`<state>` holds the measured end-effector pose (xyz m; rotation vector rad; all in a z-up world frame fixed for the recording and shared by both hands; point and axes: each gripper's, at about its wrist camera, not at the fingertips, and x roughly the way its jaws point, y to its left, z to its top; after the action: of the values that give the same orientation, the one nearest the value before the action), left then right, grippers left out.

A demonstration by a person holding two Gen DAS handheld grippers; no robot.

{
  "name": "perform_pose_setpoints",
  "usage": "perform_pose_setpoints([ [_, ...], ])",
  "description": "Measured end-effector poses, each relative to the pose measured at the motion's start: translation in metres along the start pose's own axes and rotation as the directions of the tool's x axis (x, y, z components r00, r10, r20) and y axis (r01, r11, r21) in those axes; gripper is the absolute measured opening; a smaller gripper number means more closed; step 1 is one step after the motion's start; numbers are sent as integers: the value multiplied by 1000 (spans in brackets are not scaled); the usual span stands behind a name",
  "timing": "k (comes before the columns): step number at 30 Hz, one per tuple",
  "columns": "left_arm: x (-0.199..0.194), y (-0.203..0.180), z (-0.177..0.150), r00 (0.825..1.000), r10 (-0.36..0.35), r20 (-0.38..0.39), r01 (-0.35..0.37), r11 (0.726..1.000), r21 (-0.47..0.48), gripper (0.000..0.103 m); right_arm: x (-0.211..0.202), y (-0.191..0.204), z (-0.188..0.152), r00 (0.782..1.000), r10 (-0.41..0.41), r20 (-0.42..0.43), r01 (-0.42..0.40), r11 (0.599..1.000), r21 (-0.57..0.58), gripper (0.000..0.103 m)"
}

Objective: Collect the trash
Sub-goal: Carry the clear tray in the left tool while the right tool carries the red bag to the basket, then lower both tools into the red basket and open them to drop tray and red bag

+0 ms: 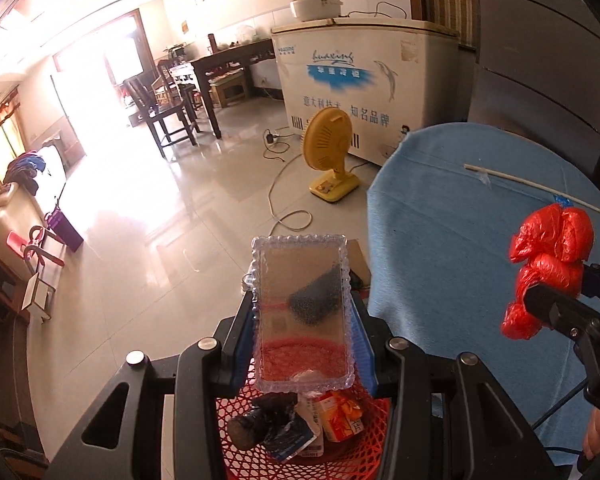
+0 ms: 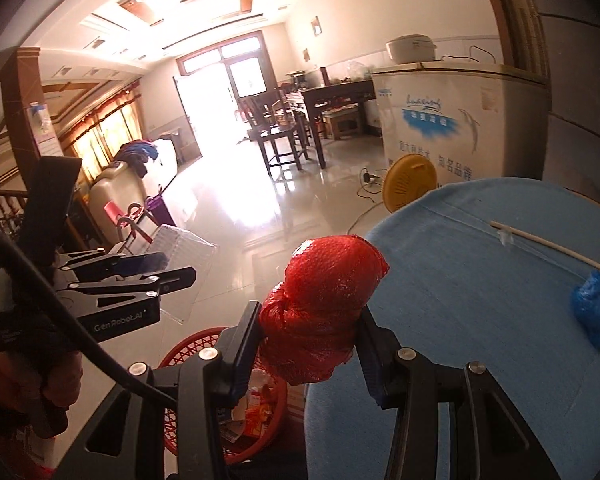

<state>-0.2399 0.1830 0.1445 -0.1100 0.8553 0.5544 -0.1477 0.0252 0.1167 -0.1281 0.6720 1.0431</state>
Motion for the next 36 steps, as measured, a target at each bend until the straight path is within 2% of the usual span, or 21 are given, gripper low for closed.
perform_pose_setpoints([
  [14, 6, 14, -7, 999, 27, -35, -28, 999, -24, 45, 12, 16, -1, 998, 53, -30, -54, 998, -43, 48],
  [21, 9, 20, -12, 997, 67, -41, -68, 997, -33, 45, 14, 17, 1, 996, 83, -36, -85, 995, -44, 48],
  [36, 28, 41, -34, 985, 124, -122, -134, 988, -73, 45, 40, 39, -3, 983, 154, -101, -163, 983, -85, 48],
])
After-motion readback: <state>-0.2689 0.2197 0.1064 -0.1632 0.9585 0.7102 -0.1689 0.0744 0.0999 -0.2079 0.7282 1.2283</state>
